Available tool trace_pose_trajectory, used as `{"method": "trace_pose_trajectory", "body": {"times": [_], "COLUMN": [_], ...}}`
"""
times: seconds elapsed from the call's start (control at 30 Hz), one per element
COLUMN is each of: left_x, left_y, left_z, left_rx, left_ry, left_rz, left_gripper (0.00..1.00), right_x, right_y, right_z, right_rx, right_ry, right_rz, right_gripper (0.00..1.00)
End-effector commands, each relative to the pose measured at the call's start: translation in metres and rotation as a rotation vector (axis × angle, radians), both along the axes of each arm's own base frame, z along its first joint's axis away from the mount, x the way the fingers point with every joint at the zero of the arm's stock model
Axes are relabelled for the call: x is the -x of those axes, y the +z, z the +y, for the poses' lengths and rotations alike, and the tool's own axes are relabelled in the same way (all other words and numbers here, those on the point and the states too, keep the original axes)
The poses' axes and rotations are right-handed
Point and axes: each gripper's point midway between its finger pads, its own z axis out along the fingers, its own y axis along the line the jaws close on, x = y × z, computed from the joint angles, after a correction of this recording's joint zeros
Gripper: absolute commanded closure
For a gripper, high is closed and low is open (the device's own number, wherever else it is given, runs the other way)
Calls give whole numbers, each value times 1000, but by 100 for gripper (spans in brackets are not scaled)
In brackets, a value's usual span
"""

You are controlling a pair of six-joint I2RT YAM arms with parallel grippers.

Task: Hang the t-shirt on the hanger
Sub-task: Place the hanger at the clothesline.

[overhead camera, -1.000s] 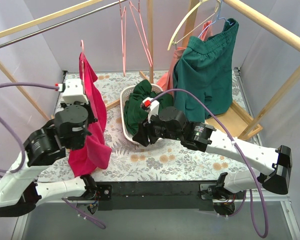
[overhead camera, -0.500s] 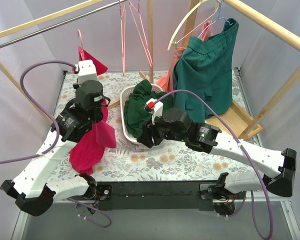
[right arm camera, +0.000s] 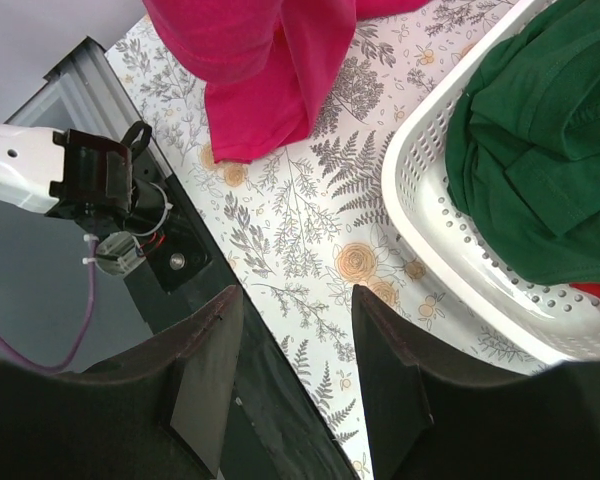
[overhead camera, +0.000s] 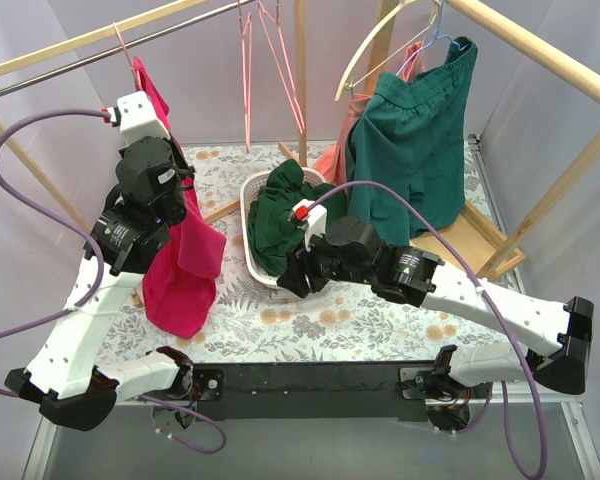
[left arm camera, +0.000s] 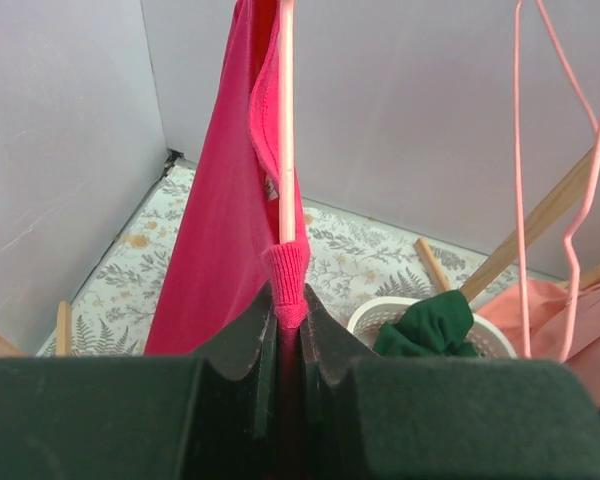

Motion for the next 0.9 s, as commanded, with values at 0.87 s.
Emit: {"method": "trace_pose_trajectory", "body": {"times": [0.87], "left_x": [-30], "left_y": [17], "left_z": [53], "left_rx": [170], "left_ry": [52], "left_rz": [-56], "left_gripper": [100], "right_x": [0], "right_y": [7], "right_z": [2], "right_rx": [18], "right_ry": [27], "right_rz": [-19], "right_gripper": [44]}}
